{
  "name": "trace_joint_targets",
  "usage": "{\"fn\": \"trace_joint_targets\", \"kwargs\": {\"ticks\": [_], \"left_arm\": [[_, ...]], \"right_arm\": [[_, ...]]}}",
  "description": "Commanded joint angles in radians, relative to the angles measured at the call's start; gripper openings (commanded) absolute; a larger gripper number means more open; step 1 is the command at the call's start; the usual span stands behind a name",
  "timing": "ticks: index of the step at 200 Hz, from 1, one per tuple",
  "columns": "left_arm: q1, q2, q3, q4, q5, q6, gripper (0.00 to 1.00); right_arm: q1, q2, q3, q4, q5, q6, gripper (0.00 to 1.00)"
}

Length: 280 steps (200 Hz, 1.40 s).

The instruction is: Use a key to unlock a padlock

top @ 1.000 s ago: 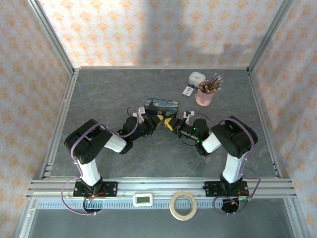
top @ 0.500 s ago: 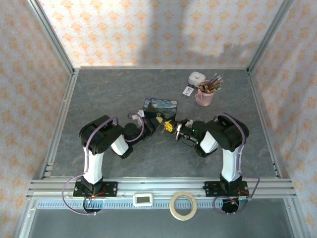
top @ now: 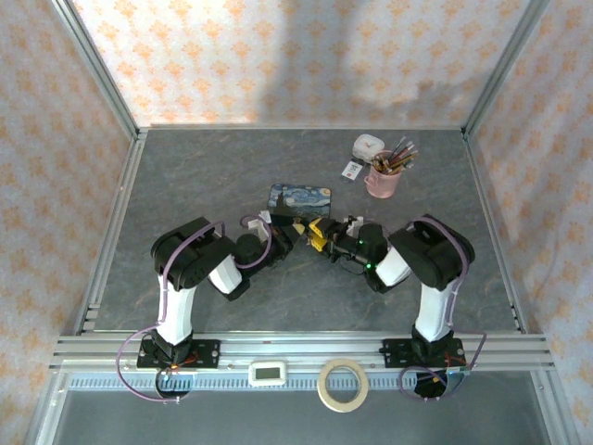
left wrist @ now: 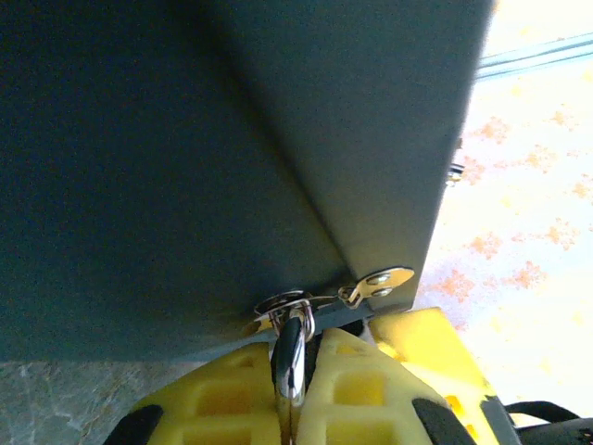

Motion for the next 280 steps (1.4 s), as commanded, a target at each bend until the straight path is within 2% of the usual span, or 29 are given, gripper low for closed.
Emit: {"fn": "trace_joint_targets", "kwargs": {"ticks": [1,31,51,60,89,101,132,156,182,208,241,258,280], "left_arm": [[-0.005,-0.061,0.004,-0.097,-0.057,0.000,0.00],[-0.015,-0.105,0.029,-0.272,-0.092,0.024,0.00],[-0.017,-0.105,0.049,-0.329,-0.092,0.032,0.05],[-0.017,-0.102,0.052,-0.335,-0.089,0.030,0.10],[-0.017,-0.098,0.054,-0.347,-0.080,0.026,0.41],[-0.017,-0.111,0.045,-0.354,-0.078,0.023,0.50],[-0.015,-0.211,-0.017,-0.401,-0.119,0.028,0.60],[-0.001,-0.321,-0.067,-0.485,-0.160,0.053,0.63],[0.046,-0.429,-0.109,-0.561,-0.187,0.063,0.64],[0.113,-0.509,-0.132,-0.611,-0.199,0.076,0.64],[0.186,-0.589,-0.137,-0.663,-0.206,0.104,0.64],[0.212,-0.623,-0.142,-0.681,-0.211,0.116,0.64],[0.237,-0.657,-0.157,-0.689,-0.219,0.126,0.64]], "right_arm": [[0.005,-0.098,0.000,-0.247,0.088,-0.267,0.43],[0.007,-0.218,0.040,-0.567,0.197,-0.495,0.45],[0.007,-0.290,0.065,-0.746,0.298,-0.620,0.45],[0.007,-0.316,0.076,-0.806,0.335,-0.664,0.45],[0.009,-0.391,0.091,-0.919,0.407,-0.750,0.45],[0.010,-0.422,0.088,-0.939,0.424,-0.772,0.45],[0.023,-0.501,0.093,-1.004,0.445,-0.870,0.46],[0.086,-0.528,0.147,-1.102,0.485,-0.995,0.45],[0.181,-0.489,0.247,-1.212,0.505,-1.125,0.46],[0.271,-0.388,0.376,-1.320,0.535,-1.209,0.46],[0.387,-0.207,0.602,-1.528,0.692,-1.262,0.49],[0.416,-0.114,0.706,-1.643,0.758,-1.253,0.54],[0.437,-0.018,0.802,-1.739,0.837,-1.230,0.54]]}}
